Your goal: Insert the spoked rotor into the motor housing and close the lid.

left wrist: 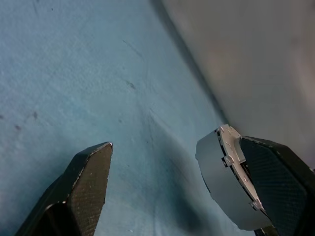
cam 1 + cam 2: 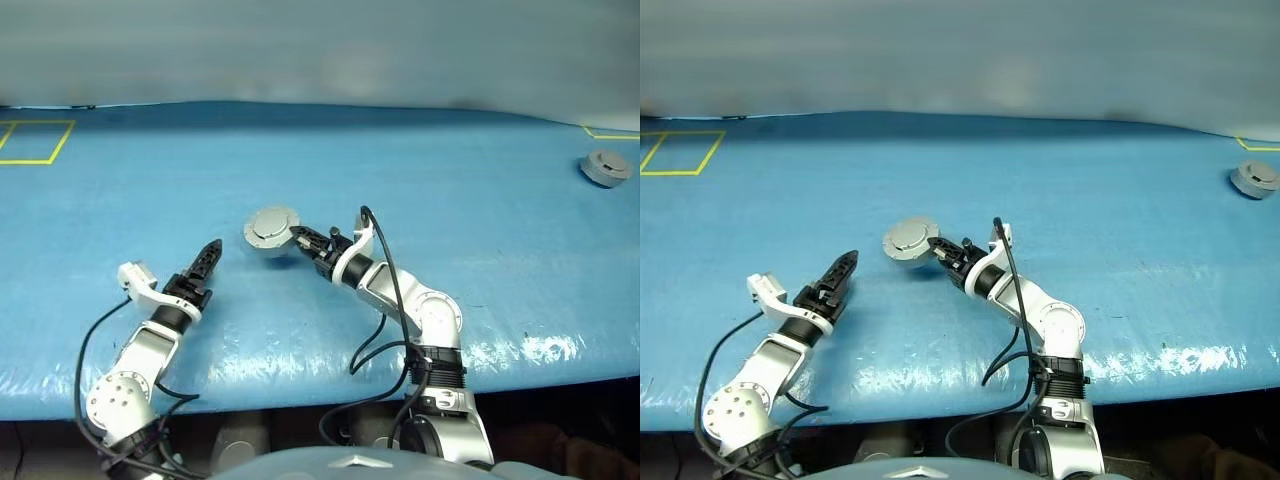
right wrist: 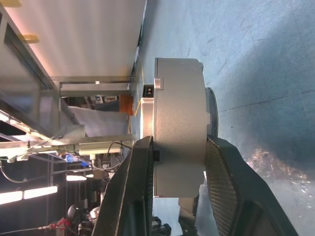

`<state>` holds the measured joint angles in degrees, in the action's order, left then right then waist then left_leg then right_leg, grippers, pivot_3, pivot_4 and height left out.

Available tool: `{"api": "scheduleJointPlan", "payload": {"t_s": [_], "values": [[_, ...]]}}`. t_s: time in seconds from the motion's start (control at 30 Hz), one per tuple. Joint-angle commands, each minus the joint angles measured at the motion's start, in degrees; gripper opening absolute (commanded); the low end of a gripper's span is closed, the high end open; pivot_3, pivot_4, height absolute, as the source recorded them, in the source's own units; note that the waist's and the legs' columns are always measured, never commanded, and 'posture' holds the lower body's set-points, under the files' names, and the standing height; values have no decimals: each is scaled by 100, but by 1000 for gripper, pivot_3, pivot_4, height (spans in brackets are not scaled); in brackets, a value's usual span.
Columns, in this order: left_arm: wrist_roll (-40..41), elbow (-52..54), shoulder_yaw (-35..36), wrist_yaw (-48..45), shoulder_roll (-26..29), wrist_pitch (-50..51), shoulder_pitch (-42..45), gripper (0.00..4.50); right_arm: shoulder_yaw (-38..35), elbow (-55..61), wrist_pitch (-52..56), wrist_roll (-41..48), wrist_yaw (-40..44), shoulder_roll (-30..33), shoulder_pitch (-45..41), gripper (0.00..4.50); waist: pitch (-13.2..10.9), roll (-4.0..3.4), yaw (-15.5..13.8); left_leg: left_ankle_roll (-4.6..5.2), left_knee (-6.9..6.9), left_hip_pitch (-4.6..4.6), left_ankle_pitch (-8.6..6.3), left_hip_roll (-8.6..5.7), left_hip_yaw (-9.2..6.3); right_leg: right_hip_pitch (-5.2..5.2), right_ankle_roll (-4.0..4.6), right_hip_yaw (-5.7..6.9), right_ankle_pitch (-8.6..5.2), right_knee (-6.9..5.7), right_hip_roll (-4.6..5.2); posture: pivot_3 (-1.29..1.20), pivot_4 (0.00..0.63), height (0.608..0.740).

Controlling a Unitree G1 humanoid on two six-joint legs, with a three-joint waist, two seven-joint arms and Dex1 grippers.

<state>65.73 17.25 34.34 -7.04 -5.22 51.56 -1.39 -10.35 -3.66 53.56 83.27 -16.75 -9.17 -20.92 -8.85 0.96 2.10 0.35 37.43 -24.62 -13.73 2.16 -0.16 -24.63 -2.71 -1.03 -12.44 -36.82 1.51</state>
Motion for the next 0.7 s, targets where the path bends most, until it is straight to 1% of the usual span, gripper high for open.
{"api": "scheduleJointPlan", "payload": {"t_s": [0.03,0.13,0.2,0.4,0.7], "values": [[1067,213,-190,95,-397,-169,-145,4500,194,443,-179,512,25,-757,81,1145,0,-1,2,0,0,0,0,1,-2,0,1,0,1,-1,-3,0,150,740],[1601,102,-524,177,-515,-278,-239,4500,327,517,-230,664,-22,-739,20,1145,-1,-2,12,0,7,2,0,4,0,1,4,-2,2,-6,-6,0,150,740],[1802,-20,-733,286,-539,-373,-274,4500,412,568,-246,751,-54,-727,19,1145,0,-2,5,0,10,0,0,3,-1,1,3,-2,4,-6,-6,0,150,740],[2049,-256,-1143,316,-508,-800,-333,4500,705,730,-298,1008,-176,-650,147,1145,0,-2,0,0,22,-1,0,-1,-1,7,-1,-4,6,-5,-5,0,150,740],[2507,-267,-1607,-156,-278,-1107,-457,4500,1072,857,-220,1192,-399,-585,546,1145,0,-2,0,0,26,-3,0,-1,-2,8,-1,-3,7,-6,-5,0,150,740]]}}
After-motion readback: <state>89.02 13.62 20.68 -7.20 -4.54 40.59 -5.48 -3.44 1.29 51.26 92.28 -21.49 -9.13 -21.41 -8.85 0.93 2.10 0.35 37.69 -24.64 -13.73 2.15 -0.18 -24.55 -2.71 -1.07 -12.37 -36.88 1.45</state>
